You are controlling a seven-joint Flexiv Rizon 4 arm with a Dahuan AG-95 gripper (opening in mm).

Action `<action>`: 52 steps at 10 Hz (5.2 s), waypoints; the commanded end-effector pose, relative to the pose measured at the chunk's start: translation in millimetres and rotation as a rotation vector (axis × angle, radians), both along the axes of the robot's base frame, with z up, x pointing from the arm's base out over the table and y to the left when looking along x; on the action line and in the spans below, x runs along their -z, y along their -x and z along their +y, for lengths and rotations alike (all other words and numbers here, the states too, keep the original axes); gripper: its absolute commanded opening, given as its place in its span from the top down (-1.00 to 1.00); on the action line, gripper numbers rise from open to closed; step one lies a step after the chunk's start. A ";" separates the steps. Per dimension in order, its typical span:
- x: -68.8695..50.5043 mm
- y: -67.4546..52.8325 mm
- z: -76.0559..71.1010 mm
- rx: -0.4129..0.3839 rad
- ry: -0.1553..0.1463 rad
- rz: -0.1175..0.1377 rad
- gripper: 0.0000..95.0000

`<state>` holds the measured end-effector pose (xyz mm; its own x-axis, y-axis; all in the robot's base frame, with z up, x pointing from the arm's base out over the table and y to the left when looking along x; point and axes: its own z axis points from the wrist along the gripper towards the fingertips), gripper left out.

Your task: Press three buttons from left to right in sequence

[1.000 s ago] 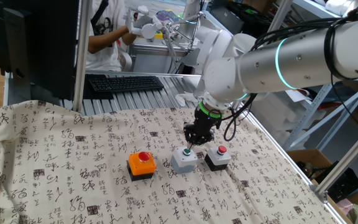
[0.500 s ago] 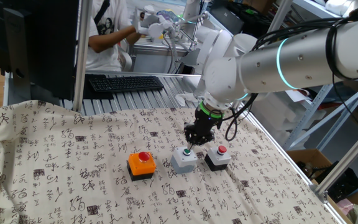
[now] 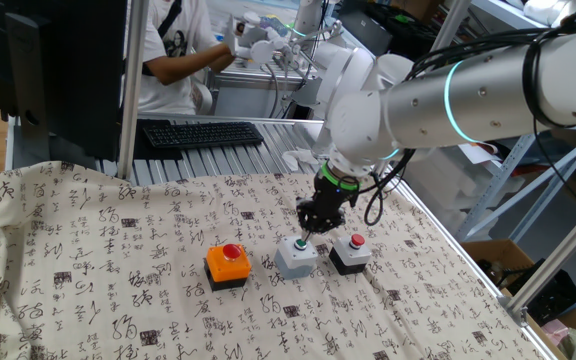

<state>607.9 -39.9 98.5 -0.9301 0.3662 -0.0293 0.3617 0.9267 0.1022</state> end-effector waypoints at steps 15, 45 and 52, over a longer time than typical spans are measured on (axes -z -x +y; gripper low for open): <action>-10.1 -1.9 29.6 -0.011 0.015 0.010 1.00; -1.3 7.0 123.6 0.104 0.055 0.013 1.00; -1.3 7.0 123.6 0.023 0.031 0.008 1.00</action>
